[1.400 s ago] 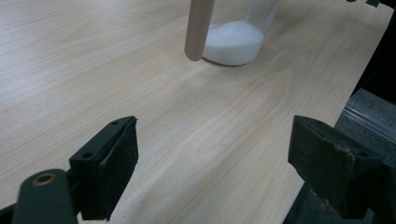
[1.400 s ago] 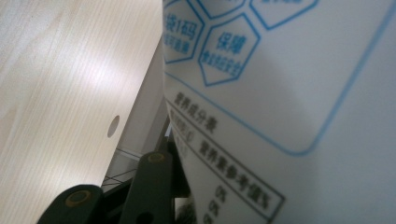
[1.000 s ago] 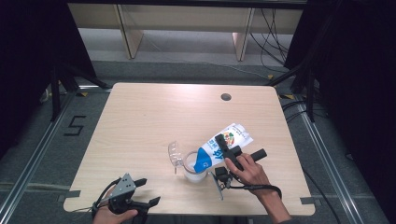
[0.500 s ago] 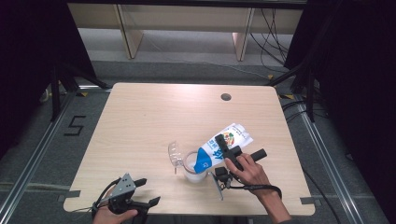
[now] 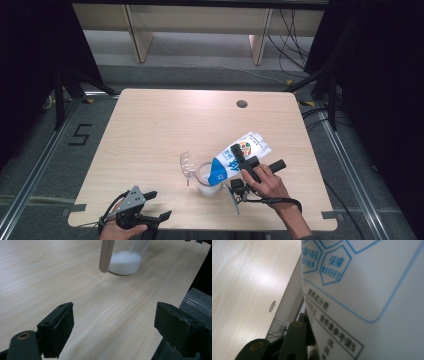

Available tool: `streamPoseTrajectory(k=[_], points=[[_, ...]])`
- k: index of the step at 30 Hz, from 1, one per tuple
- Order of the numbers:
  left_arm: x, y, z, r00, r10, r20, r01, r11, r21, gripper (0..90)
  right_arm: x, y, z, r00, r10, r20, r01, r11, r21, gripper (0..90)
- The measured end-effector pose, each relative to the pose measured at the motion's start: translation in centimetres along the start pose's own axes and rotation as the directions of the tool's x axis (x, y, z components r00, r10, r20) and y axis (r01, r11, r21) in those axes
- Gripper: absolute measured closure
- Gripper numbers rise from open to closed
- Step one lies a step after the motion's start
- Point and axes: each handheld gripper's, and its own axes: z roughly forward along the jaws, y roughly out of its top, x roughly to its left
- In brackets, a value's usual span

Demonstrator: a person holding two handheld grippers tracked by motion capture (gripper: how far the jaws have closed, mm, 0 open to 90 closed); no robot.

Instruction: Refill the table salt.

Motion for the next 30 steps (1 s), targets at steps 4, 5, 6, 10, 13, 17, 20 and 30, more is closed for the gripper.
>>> streamPoseTrajectory(k=[4, 5, 6, 10, 13, 17, 20, 30], points=[[-0.01, 0.00, 0.00, 1.0000, 0.000, 0.000, 0.000, 1.0000, 0.000, 15.6, -0.05, -0.02, 0.01, 1.0000, -0.005, -0.002, 0.005, 1.0000, -0.005, 70.2], [0.00, 0.00, 0.02, 1.0000, -0.001, 0.003, 0.001, 1.0000, -0.001, 15.6, -0.05, -0.01, 0.01, 1.0000, -0.005, -0.002, 0.005, 1.0000, -0.005, 70.2], [-0.01, 0.00, 0.01, 1.0000, -0.002, 0.001, 0.002, 1.0000, -0.001, 15.6, -0.06, -0.01, 0.00, 1.0000, -0.006, -0.001, 0.006, 1.0000, -0.005, 70.2], [0.00, 0.00, 0.00, 1.0000, -0.001, 0.001, 0.001, 1.0000, 0.000, 15.7, 0.18, 0.02, -0.17, 0.9990, 0.044, 0.008, -0.044, 0.9988, 0.020, 70.6], [0.00, 0.00, 0.01, 1.0000, 0.000, 0.004, 0.000, 1.0000, -0.002, 15.7, 0.13, -0.06, -0.14, 0.9997, 0.026, 0.003, -0.026, 0.9996, 0.014, 70.7], [-0.01, 0.00, 0.00, 1.0000, -0.001, 0.000, 0.001, 1.0000, 0.000, 15.7, 0.15, -0.02, -0.15, 0.9997, 0.023, 0.001, -0.023, 0.9996, 0.015, 70.9], [0.01, -0.01, 0.01, 1.0000, 0.000, 0.005, 0.000, 1.0000, -0.003, 15.6, -0.10, -0.04, -0.05, 0.9999, -0.014, 0.002, 0.014, 0.9999, 0.000, 71.0], [-0.02, -0.01, 0.04, 1.0000, -0.004, 0.005, 0.004, 1.0000, -0.007, 15.7, -0.01, -0.01, -0.10, 1.0000, -0.006, 0.007, 0.006, 0.9999, 0.009, 71.6]])
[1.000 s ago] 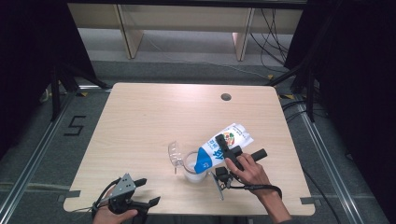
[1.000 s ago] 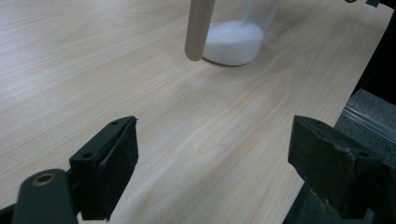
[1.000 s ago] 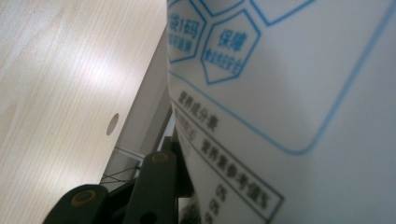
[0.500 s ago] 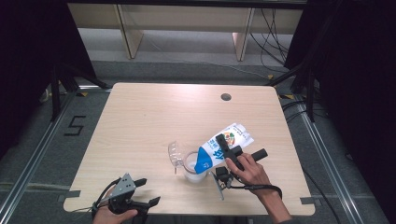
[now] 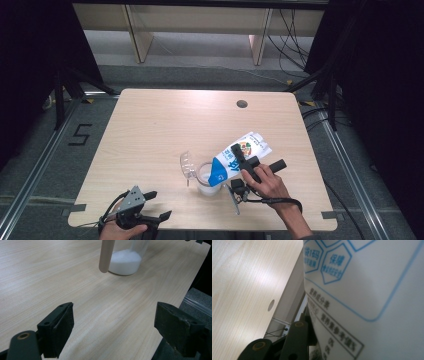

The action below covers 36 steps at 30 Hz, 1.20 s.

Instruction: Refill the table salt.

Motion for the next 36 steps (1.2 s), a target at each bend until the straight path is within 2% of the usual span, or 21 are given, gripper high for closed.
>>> streamPoseTrajectory(k=[2, 3, 4, 5, 6, 16, 17, 20, 23, 24, 25, 27, 28, 32, 33, 36], points=[[-0.03, 0.00, 0.03, 1.0000, -0.004, 0.000, 0.004, 1.0000, -0.003, 15.6, -0.14, 0.03, 0.01, 0.9999, -0.016, -0.001, 0.016, 0.9999, -0.001, 71.7], [-0.03, 0.00, 0.03, 1.0000, -0.004, 0.000, 0.004, 1.0000, -0.003, 15.6, 0.10, -0.02, -0.06, 0.9999, 0.014, -0.006, -0.014, 0.9999, 0.009, 71.8], [-0.04, 0.00, 0.03, 1.0000, -0.004, 0.000, 0.004, 1.0000, -0.003, 15.6, 0.19, -0.04, -0.07, 0.9998, 0.019, -0.006, -0.019, 0.9998, 0.012, 71.9], [0.04, 0.01, -0.04, 1.0000, 0.006, 0.000, -0.006, 1.0000, 0.007, 15.6, 0.07, -0.06, -0.04, 1.0000, 0.002, -0.007, -0.002, 1.0000, 0.007, 72.0], [-0.01, 0.00, 0.01, 1.0000, -0.001, 0.000, 0.001, 1.0000, 0.001, 15.6, -0.09, -0.09, 0.03, 0.9998, -0.018, -0.006, 0.018, 0.9998, -0.002, 72.1], [-0.03, 0.00, 0.01, 1.0000, -0.001, 0.000, 0.001, 1.0000, 0.000, 15.6, -0.15, -0.10, 0.00, 0.9998, -0.016, -0.008, 0.016, 0.9999, -0.001, 73.3], [-0.03, 0.00, 0.01, 1.0000, -0.001, 0.000, 0.001, 1.0000, 0.000, 15.7, -0.01, -0.04, -0.04, 0.9999, 0.008, -0.007, -0.007, 0.9999, 0.008, 73.4], [-0.02, 0.00, 0.01, 1.0000, -0.001, 0.000, 0.001, 1.0000, 0.000, 15.6, 0.00, -0.08, -0.02, 1.0000, -0.003, -0.009, 0.003, 1.0000, 0.005, 74.1], [-0.03, 0.00, 0.01, 1.0000, -0.001, 0.000, 0.001, 1.0000, 0.001, 15.6, 0.11, -0.08, -0.06, 0.9999, 0.009, -0.011, -0.009, 0.9999, 0.009, 74.8], [-0.04, 0.00, 0.02, 1.0000, -0.002, 0.000, 0.002, 1.0000, 0.000, 15.7, 0.04, -0.10, -0.03, 1.0000, -0.001, -0.008, 0.001, 1.0000, 0.003, 74.9], [-0.04, 0.00, 0.02, 1.0000, -0.002, 0.001, 0.002, 1.0000, 0.000, 15.6, -0.23, -0.05, 0.03, 0.9993, -0.036, -0.006, 0.036, 0.9993, -0.008, 75.2], [-0.05, 0.00, 0.02, 1.0000, -0.003, 0.001, 0.003, 1.0000, -0.001, 15.6, -0.32, -0.03, 0.03, 0.9989, -0.047, -0.005, 0.047, 0.9989, -0.010, 75.4], [-0.03, 0.00, 0.02, 1.0000, -0.002, 0.001, 0.002, 1.0000, 0.000, 15.7, 0.08, -0.02, -0.07, 0.9999, 0.006, -0.011, -0.006, 1.0000, 0.006, 76.0], [-0.04, -0.01, 0.02, 1.0000, -0.002, 0.001, 0.002, 1.0000, 0.000, 15.7, -0.12, -0.11, -0.01, 0.9998, -0.016, -0.013, 0.016, 0.9999, -0.004, 77.4], [-0.01, 0.00, 0.00, 1.0000, 0.002, 0.001, -0.002, 1.0000, 0.004, 15.7, 0.26, -0.01, -0.04, 0.9985, 0.054, -0.007, -0.054, 0.9985, -0.002, 77.8], [0.02, 0.00, -0.02, 1.0000, 0.007, 0.002, -0.007, 0.9999, 0.008, 15.7, 0.11, -0.10, 0.02, 0.9994, 0.034, -0.007, -0.034, 0.9994, -0.011, 79.1]])
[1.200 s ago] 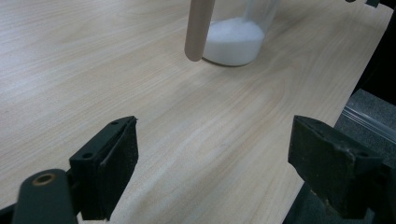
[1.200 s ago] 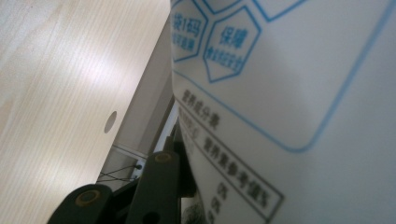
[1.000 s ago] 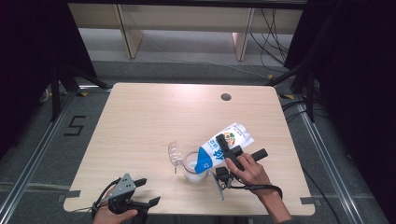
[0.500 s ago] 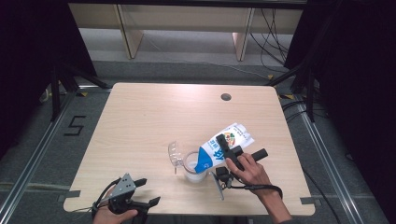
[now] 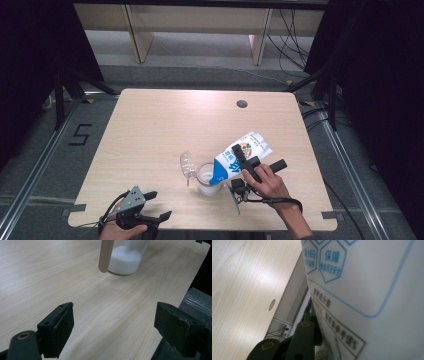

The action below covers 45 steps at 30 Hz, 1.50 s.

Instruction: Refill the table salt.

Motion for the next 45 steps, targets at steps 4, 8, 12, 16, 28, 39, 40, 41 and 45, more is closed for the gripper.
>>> streamPoseTrajectory(k=[4, 8, 12, 16, 28, 39, 40, 41, 45], points=[[-0.01, -0.01, 0.01, 1.0000, 0.000, 0.001, 0.000, 1.0000, 0.001, 15.6, -0.03, -0.04, 0.00, 0.9998, 0.019, 0.000, -0.019, 0.9998, 0.002, 80.5], [-0.01, -0.01, 0.02, 1.0000, 0.001, 0.002, -0.001, 1.0000, 0.002, 15.6, 0.00, 0.03, 0.10, 0.9996, 0.029, 0.005, -0.029, 0.9995, -0.010, 81.7], [-0.11, -0.02, 0.11, 1.0000, -0.009, 0.003, 0.009, 0.9999, -0.007, 15.6, 0.10, 0.10, -0.05, 0.9980, 0.062, -0.005, -0.062, 0.9979, 0.016, 82.4], [-0.10, -0.04, 0.13, 0.9999, -0.011, 0.004, 0.011, 0.9999, -0.008, 15.7, 0.02, 0.04, 0.02, 0.9978, 0.065, 0.014, -0.065, 0.9979, 0.003, 82.8], [-0.12, -0.04, 0.14, 0.9999, -0.009, 0.004, 0.009, 0.9999, -0.008, 15.6, 0.03, 0.10, 0.14, 0.9966, 0.081, -0.014, -0.081, 0.9967, -0.002, 83.7], [-0.10, -0.03, 0.12, 1.0000, -0.007, 0.004, 0.007, 0.9999, -0.007, 15.7, -0.06, 0.06, 0.25, 0.9946, 0.102, -0.022, -0.102, 0.9946, -0.015, 84.0], [-0.13, -0.04, 0.12, 0.9999, -0.011, 0.004, 0.011, 0.9999, -0.007, 15.6, -0.06, 0.05, 0.26, 0.9948, 0.100, -0.020, -0.101, 0.9948, -0.016, 84.1], [-0.09, -0.03, 0.12, 1.0000, -0.004, 0.005, 0.004, 1.0000, -0.008, 15.6, -0.01, 0.08, 0.25, 0.9942, 0.106, -0.021, -0.106, 0.9943, -0.014, 84.1], [-0.10, -0.03, 0.12, 1.0000, -0.005, 0.004, 0.005, 1.0000, -0.007, 15.7, -0.15, 0.10, 0.29, 0.9950, 0.100, -0.002, -0.100, 0.9947, -0.022, 84.2]])
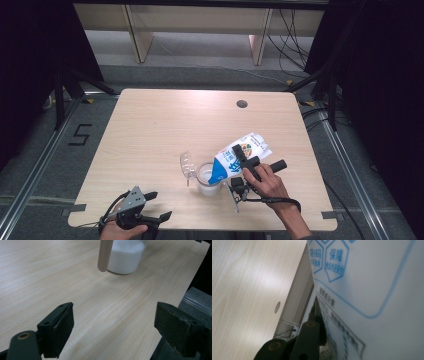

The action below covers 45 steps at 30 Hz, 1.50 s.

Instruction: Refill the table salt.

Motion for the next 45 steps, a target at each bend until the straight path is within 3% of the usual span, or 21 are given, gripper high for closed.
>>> streamPoseTrajectory(k=[1, 5, 6, 12, 15, 17, 19, 22, 23, 25, 26, 27, 30, 35, 36, 37, 38, 41, 42, 43, 45], points=[[0.0, 0.0, 0.0, 1.0000, -0.003, 0.000, 0.003, 1.0000, 0.000, 15.7, -0.3, 0.1, 0.1, 0.9992, -0.040, 0.001, 0.040, 0.9991, -0.015, 84.2], [0.1, 0.0, -0.1, 1.0000, 0.004, -0.002, -0.004, 1.0000, 0.009, 15.6, 0.0, 0.2, 0.1, 0.9998, -0.012, -0.013, 0.012, 0.9999, -0.011, 84.1], [0.1, 0.0, -0.1, 1.0000, 0.007, -0.002, -0.007, 0.9999, 0.011, 15.6, 0.3, 0.1, 0.0, 0.9988, 0.033, -0.035, -0.033, 0.9994, 0.007, 84.2], [0.1, 0.0, -0.1, 1.0000, 0.008, -0.002, -0.008, 1.0000, 0.005, 15.6, 0.2, 0.0, 0.1, 0.9931, 0.095, -0.069, -0.095, 0.9955, 0.012, 84.2], [0.1, 0.0, -0.1, 1.0000, 0.006, -0.002, -0.006, 1.0000, 0.008, 15.7, 0.1, 0.1, 0.3, 0.9951, 0.062, -0.077, -0.064, 0.9979, -0.014, 84.6], [0.1, 0.0, -0.1, 1.0000, 0.005, -0.002, -0.005, 0.9999, 0.010, 15.6, 0.4, 0.1, 0.3, 0.9906, 0.104, -0.088, -0.105, 0.9944, -0.007, 84.8], [0.1, 0.0, -0.1, 1.0000, 0.004, -0.002, -0.004, 1.0000, 0.009, 15.6, 0.2, 0.1, 0.3, 0.9924, 0.090, -0.084, -0.092, 0.9956, -0.021, 84.9], [0.0, 0.0, -0.1, 1.0000, 0.000, -0.002, 0.000, 1.0000, 0.006, 15.6, 0.4, 0.2, 0.2, 0.9786, 0.173, -0.113, -0.174, 0.9848, -0.001, 85.0], [0.0, 0.0, -0.1, 1.0000, -0.005, -0.002, 0.005, 1.0000, 0.001, 15.7, 0.0, 0.2, 0.3, 0.9833, 0.140, -0.116, -0.143, 0.9897, -0.015, 85.0], [0.0, 0.0, -0.1, 1.0000, -0.005, -0.002, 0.005, 1.0000, 0.002, 15.6, -0.2, 0.1, 0.4, 0.9829, 0.141, -0.119, -0.145, 0.9889, -0.032, 85.0], [0.0, 0.0, -0.1, 1.0000, -0.004, -0.002, 0.004, 1.0000, 0.002, 15.6, 0.2, 0.0, 0.3, 0.9699, 0.214, -0.117, -0.217, 0.9758, -0.022, 85.1], [0.0, 0.0, -0.1, 1.0000, -0.004, -0.002, 0.004, 1.0000, 0.002, 15.6, 0.0, 0.0, 0.2, 0.9651, 0.219, -0.144, -0.222, 0.9750, -0.006, 85.1], [0.0, 0.0, -0.1, 1.0000, -0.004, -0.003, 0.004, 1.0000, 0.002, 15.6, 0.1, -0.3, 0.0, 0.9399, 0.300, -0.164, -0.301, 0.9534, 0.014, 85.4], [0.0, 0.0, -0.1, 1.0000, -0.005, -0.003, 0.005, 1.0000, 0.001, 15.6, -0.2, -0.8, 0.1, 0.9196, 0.347, -0.185, -0.356, 0.9346, -0.015, 85.9], [0.0, 0.0, -0.1, 1.0000, -0.005, -0.008, 0.005, 1.0000, 0.002, 15.7, 0.0, -0.9, 0.1, 0.8995, 0.389, -0.200, -0.397, 0.9180, 0.000, 86.0], [0.0, 0.0, -0.1, 1.0000, -0.005, -0.007, 0.005, 1.0000, 0.001, 15.6, 0.0, -1.0, 0.2, 0.9008, 0.386, -0.199, -0.398, 0.9173, -0.021, 86.0], [0.0, 0.0, -0.1, 1.0000, -0.006, -0.007, 0.006, 1.0000, 0.001, 15.7, 0.0, -1.2, 0.2, 0.8916, 0.404, -0.205, -0.416, 0.9090, -0.021, 86.1], [0.1, 0.0, -0.1, 1.0000, -0.005, -0.002, 0.005, 1.0000, 0.002, 15.6, 0.0, -1.4, -0.1, 0.8414, 0.492, -0.224, -0.500, 0.8656, 0.021, 86.3], [0.0, 0.0, -0.1, 1.0000, -0.005, -0.002, 0.005, 1.0000, 0.003, 15.7, -0.4, -1.6, 0.1, 0.8683, 0.444, -0.221, -0.459, 0.8882, -0.018, 86.3], [0.0, 0.0, -0.1, 1.0000, -0.005, -0.002, 0.005, 1.0000, 0.001, 15.6, -0.2, -1.6, -0.1, 0.8237, 0.510, -0.247, -0.525, 0.8511, 0.008, 86.3], [0.0, 0.0, -0.1, 1.0000, -0.006, -0.003, 0.006, 1.0000, 0.002, 15.6, -0.3, -1.6, 0.0, 0.7958, 0.543, -0.268, -0.566, 0.8247, -0.008, 86.3]])
